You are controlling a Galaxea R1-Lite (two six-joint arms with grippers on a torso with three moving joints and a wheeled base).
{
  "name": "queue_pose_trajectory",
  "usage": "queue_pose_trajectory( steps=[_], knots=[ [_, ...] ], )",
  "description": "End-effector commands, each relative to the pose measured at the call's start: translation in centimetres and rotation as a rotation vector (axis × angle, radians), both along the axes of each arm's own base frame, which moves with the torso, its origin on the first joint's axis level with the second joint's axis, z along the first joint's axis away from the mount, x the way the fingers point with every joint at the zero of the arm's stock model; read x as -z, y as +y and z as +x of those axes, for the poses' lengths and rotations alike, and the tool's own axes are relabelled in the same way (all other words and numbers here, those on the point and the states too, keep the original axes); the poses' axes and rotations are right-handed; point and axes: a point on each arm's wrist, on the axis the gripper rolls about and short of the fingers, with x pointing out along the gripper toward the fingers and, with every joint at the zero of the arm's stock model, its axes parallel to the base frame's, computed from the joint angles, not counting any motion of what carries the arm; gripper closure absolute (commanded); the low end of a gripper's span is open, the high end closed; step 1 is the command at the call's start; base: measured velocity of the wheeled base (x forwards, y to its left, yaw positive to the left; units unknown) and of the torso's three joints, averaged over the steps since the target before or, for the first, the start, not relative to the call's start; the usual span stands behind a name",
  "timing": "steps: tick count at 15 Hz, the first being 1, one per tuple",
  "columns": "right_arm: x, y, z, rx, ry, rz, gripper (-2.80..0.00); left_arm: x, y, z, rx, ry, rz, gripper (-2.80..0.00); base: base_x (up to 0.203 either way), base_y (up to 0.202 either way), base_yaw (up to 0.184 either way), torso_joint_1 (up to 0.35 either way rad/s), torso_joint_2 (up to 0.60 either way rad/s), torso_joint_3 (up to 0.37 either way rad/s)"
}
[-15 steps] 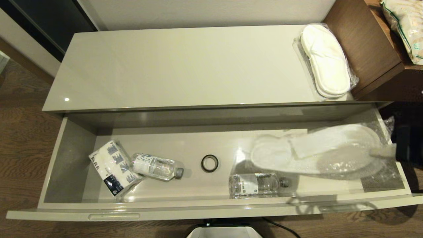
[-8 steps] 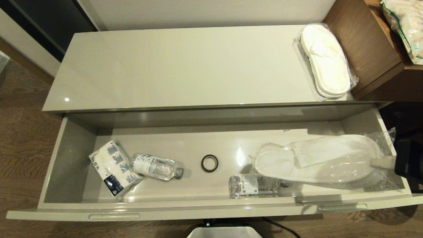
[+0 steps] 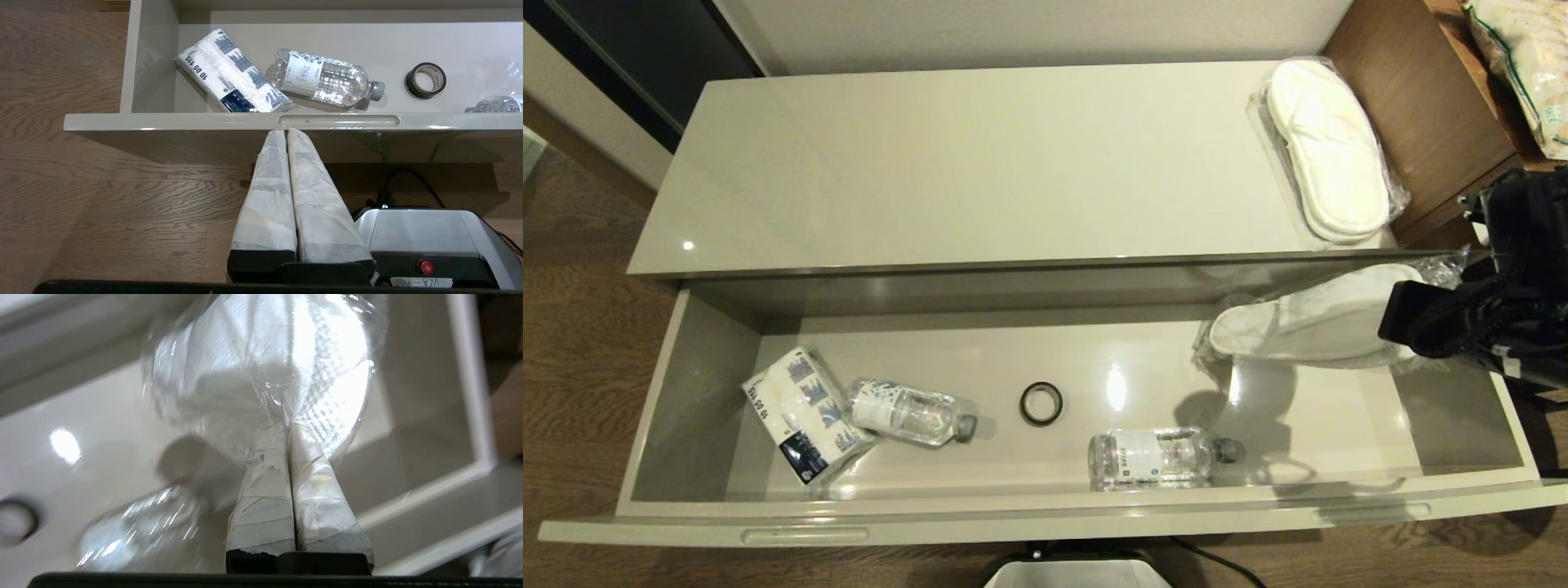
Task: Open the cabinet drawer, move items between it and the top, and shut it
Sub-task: Put the disposable slippers in the drawer
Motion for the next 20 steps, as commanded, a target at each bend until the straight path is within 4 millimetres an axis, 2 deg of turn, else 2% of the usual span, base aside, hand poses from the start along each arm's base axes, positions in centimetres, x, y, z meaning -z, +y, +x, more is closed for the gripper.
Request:
queue_pose_trajectory(
  steps=[1,6,10,14,15,20],
  knots=[
    [1.1,0.0,1.0,0.018,0.006,-0.076,0.00,0.0,0.0,0.0,0.000,0.001,0.001,0.00,0.000,0.000,0.000,0.000,0.00,0.000],
    [2.1,-0.3,0.3,0.018,0.039,-0.095,0.00,0.0,0.0,0.0,0.000,0.001,0.001,0.00,0.000,0.000,0.000,0.000,0.00,0.000],
    [1.3,-0.2,0.0,0.010,0.011,-0.082,0.00,0.0,0.0,0.0,0.000,0.000,0.001,0.00,0.000,0.000,0.000,0.000,0.00,0.000],
    [1.7,-0.2,0.0,0.014,0.025,-0.090,0.00,0.0,0.0,0.0,0.000,0.000,0.001,0.00,0.000,0.000,0.000,0.000,0.00,0.000],
    [1.7,-0.2,0.1,0.016,0.022,-0.090,-2.80,0.0,0.0,0.0,0.000,0.001,0.000,0.00,0.000,0.000,0.000,0.000,0.00,0.000],
    [2.9,-0.1,0.5,0.005,0.065,-0.081,-2.80,0.0,0.0,0.0,0.000,0.000,0.000,0.00,0.000,0.000,0.000,0.000,0.00,0.000]
  ],
)
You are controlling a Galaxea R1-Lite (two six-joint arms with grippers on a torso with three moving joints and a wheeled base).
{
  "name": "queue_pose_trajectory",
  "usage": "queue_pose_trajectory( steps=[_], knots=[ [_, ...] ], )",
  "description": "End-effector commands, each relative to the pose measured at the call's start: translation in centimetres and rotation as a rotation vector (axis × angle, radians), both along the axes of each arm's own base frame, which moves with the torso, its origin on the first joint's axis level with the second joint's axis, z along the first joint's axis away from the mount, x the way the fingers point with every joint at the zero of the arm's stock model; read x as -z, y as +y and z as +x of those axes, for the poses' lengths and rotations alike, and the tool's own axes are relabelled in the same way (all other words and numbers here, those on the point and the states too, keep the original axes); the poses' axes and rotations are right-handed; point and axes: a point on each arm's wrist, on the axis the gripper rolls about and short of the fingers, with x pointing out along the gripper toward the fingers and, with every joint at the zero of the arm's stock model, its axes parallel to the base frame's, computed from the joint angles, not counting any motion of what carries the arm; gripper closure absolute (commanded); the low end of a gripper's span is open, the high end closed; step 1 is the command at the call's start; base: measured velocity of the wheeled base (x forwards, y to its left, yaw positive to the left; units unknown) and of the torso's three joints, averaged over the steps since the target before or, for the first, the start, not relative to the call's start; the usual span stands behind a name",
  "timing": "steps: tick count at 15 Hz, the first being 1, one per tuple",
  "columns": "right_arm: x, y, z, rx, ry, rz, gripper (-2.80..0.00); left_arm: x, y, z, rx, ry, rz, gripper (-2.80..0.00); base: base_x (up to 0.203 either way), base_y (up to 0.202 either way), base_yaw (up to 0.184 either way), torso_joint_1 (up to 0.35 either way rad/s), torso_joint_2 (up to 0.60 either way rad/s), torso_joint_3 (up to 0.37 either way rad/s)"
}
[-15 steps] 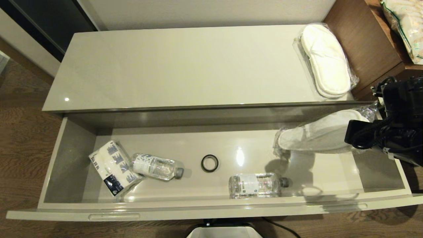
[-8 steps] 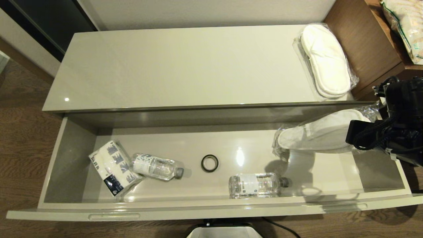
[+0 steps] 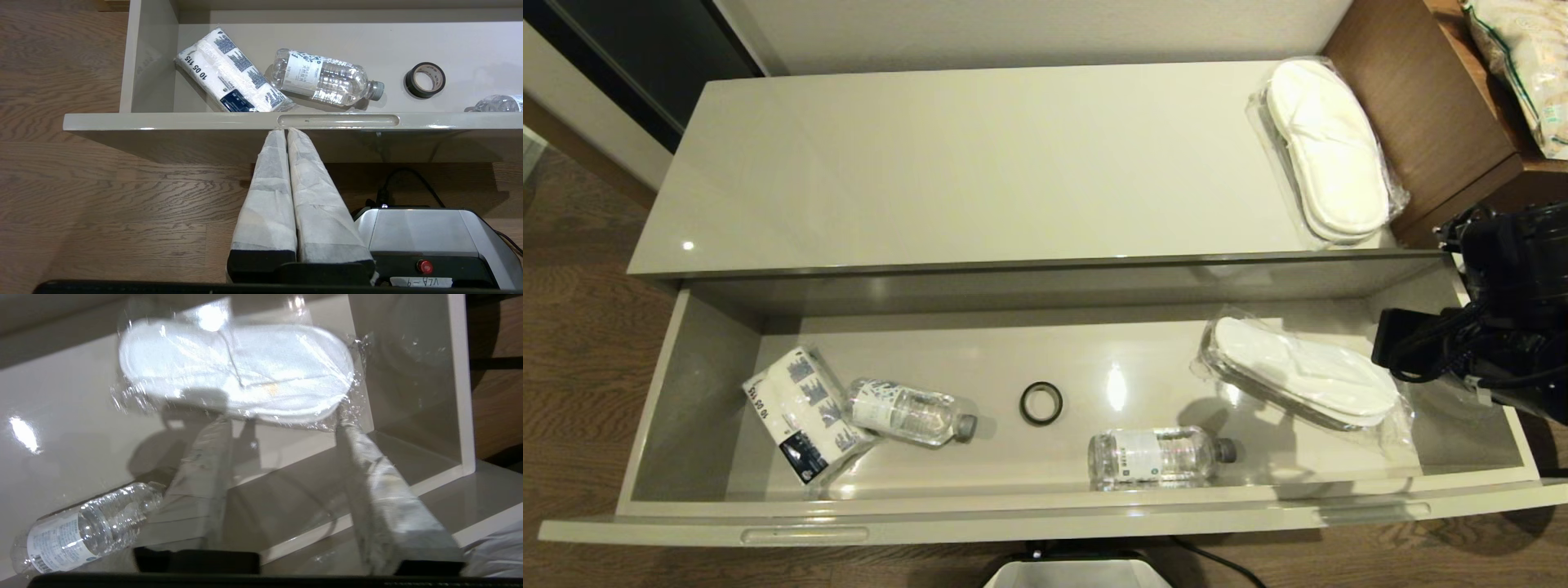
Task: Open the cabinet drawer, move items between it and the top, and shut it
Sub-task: Put the disposable slippers in the drawer, then pick up the disposable slippers on the table
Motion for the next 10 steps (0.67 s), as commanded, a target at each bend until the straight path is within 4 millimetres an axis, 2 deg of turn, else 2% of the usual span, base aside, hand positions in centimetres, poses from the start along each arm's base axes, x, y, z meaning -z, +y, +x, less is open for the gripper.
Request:
queue_pose_trajectory(
  steps=[1,5,7,10],
  knots=[
    [-0.1,0.1,0.3,0.003,-0.005,0.004,-2.80,0.0,0.0,0.0,-0.001,0.000,0.001,0.00,0.000,0.000,0.000,0.000,0.00,0.000],
    [-4.3,-0.2,0.6,0.017,-0.141,0.044,-2.80,0.0,0.0,0.0,-0.001,0.000,0.001,0.00,0.000,0.000,0.000,0.000,0.00,0.000],
    [-6.3,-0.4,1.5,0.034,-0.208,0.064,-2.80,0.0,0.0,0.0,-0.001,0.000,-0.001,0.00,0.000,0.000,0.000,0.000,0.00,0.000],
    [-6.4,0.2,3.9,0.039,-0.234,0.071,-2.80,0.0,0.0,0.0,-0.001,-0.001,0.001,0.00,0.000,0.000,0.000,0.000,0.00,0.000]
  ],
)
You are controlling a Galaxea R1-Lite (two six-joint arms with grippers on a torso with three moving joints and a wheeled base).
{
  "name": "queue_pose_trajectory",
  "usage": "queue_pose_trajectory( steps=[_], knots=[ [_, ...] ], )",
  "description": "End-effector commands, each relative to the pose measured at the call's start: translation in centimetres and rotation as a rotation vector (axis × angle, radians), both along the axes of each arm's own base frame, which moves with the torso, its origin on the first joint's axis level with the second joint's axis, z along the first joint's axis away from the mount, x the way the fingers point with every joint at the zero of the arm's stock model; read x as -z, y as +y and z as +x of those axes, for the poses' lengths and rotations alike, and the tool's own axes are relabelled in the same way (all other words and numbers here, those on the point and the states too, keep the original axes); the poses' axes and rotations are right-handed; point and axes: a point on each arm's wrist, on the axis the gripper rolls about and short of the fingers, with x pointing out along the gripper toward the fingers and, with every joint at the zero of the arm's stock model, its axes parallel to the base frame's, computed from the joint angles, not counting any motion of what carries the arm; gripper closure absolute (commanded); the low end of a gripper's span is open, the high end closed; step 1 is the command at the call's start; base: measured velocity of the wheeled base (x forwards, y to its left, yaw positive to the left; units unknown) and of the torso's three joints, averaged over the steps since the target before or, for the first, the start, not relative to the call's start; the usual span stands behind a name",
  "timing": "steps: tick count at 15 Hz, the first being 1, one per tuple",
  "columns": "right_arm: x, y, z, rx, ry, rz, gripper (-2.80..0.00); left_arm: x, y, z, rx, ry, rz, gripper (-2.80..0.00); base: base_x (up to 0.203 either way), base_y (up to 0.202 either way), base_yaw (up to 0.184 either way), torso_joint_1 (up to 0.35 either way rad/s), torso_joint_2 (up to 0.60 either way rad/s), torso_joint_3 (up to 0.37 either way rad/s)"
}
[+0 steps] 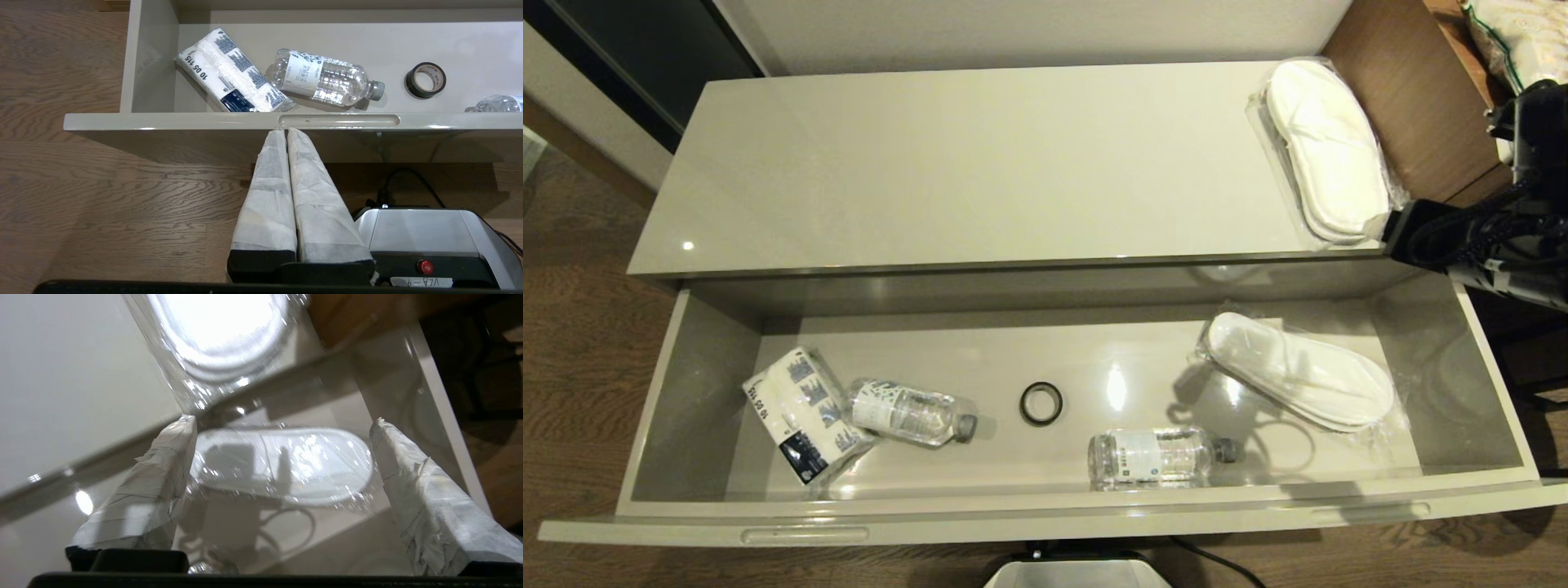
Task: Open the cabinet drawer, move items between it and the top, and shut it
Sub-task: Pick up the disposable slippers on the table
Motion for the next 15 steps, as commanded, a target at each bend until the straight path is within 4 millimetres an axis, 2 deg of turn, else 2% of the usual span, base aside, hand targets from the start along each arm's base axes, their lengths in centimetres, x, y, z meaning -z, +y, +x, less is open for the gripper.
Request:
queue_pose_trajectory(
  steps=[1,3,5,8,10,12,15],
  knots=[
    [0.7,0.7,2.7,0.002,-0.016,0.005,-2.80,0.0,0.0,0.0,-0.001,0.000,-0.001,0.00,0.000,0.000,0.000,0.000,0.00,0.000],
    [1.4,1.9,4.7,-0.034,-0.065,0.024,-2.80,0.0,0.0,0.0,-0.001,-0.001,0.000,0.00,0.000,0.000,0.000,0.000,0.00,0.000],
    [1.7,3.2,5.9,-0.074,-0.094,0.038,-2.80,0.0,0.0,0.0,-0.001,0.000,0.000,0.00,0.000,0.000,0.000,0.000,0.00,0.000],
    [0.9,4.0,7.7,-0.082,-0.151,0.055,-2.80,0.0,0.0,0.0,-0.001,-0.001,0.000,0.00,0.000,0.000,0.000,0.000,0.00,0.000],
    [-0.1,3.4,8.7,-0.057,-0.203,0.050,-2.80,0.0,0.0,0.0,-0.001,0.000,0.000,0.00,0.000,0.000,0.000,0.000,0.00,0.000],
    [-0.1,2.4,9.9,-0.018,-0.244,0.001,-2.80,0.0,0.0,0.0,-0.001,0.000,0.000,0.00,0.000,0.000,0.000,0.000,0.00,0.000],
    [1.7,1.2,12.1,0.059,-0.301,-0.085,-2.80,0.0,0.0,0.0,-0.001,0.000,-0.001,0.00,0.000,0.000,0.000,0.000,0.00,0.000]
  ],
)
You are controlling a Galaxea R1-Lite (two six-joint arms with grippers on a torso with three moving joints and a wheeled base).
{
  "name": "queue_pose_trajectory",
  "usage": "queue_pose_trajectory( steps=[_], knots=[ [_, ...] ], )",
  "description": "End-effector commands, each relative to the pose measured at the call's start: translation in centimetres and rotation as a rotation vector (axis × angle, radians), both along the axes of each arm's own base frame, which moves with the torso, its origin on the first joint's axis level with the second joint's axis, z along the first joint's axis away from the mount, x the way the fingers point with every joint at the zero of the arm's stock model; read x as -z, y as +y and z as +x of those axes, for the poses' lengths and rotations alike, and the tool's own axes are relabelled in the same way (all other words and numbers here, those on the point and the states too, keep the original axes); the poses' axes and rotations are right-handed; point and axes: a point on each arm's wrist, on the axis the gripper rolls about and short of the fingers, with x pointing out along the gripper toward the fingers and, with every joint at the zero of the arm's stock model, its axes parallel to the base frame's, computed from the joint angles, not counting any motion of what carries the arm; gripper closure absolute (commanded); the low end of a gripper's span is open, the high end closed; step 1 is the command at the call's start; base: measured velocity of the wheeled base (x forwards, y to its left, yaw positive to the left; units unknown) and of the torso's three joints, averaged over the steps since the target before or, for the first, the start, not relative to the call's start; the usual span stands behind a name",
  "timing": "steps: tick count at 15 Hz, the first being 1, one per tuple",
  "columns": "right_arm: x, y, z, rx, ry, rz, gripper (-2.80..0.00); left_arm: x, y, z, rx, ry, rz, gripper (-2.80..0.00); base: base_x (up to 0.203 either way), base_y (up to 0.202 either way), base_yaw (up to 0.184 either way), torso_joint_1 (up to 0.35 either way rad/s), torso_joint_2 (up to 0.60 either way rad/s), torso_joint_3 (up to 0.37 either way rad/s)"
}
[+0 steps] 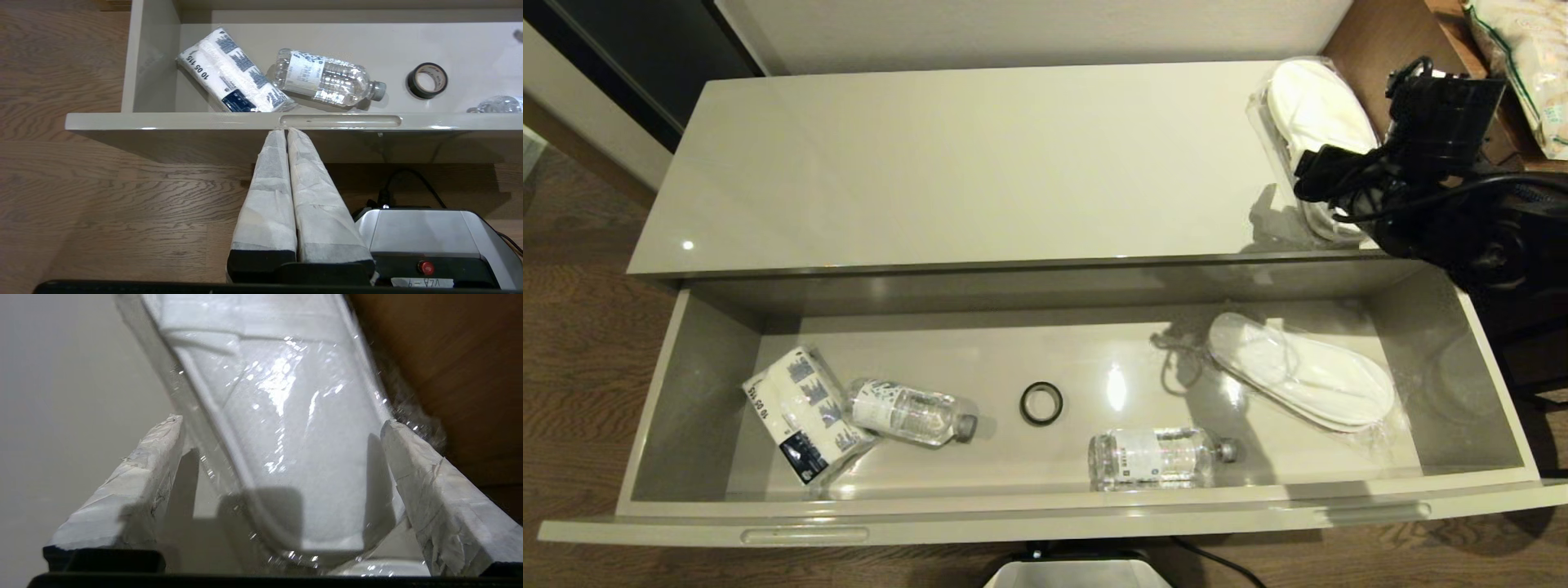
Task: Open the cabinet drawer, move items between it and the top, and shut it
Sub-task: Pick up the disposable slippers on the table
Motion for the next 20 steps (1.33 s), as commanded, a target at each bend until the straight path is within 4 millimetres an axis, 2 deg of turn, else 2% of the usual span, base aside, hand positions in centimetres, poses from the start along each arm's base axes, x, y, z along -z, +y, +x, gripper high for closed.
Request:
queue_pose_trajectory(
  steps=[1,4,8,9,12,16,20],
  knots=[
    [2.9,-0.9,2.4,0.048,0.001,-0.045,-2.80,0.0,0.0,0.0,0.000,0.001,0.000,0.00,0.000,0.000,0.000,0.000,0.00,0.000],
    [6.2,-1.9,4.9,0.079,0.041,-0.062,-2.80,0.0,0.0,0.0,0.000,0.001,0.000,0.00,0.000,0.000,0.000,0.000,0.00,0.000],
    [7.7,-2.6,5.8,0.059,0.073,-0.068,-2.80,0.0,0.0,0.0,0.000,0.001,0.000,0.00,0.000,0.000,0.000,0.000,0.00,0.000],
    [8.0,-2.9,5.9,0.065,0.087,-0.071,0.00,0.0,0.0,0.0,0.000,0.000,0.000,0.00,0.000,0.000,0.000,0.000,0.00,0.000],
    [6.4,-3.2,4.9,0.069,0.076,-0.060,0.00,0.0,0.0,0.0,0.000,-0.001,0.000,0.00,0.000,0.000,0.000,0.000,0.00,0.000],
    [4.7,-2.4,3.2,0.042,0.085,-0.030,0.00,0.0,0.0,0.0,0.000,-0.001,0.000,0.00,0.000,0.000,0.000,0.000,0.00,0.000],
    [2.1,-1.9,-0.5,-0.067,0.187,0.078,0.00,0.0,0.0,0.0,0.000,-0.001,-0.001,0.00,0.000,0.000,0.000,0.000,0.00,0.000]
  ],
)
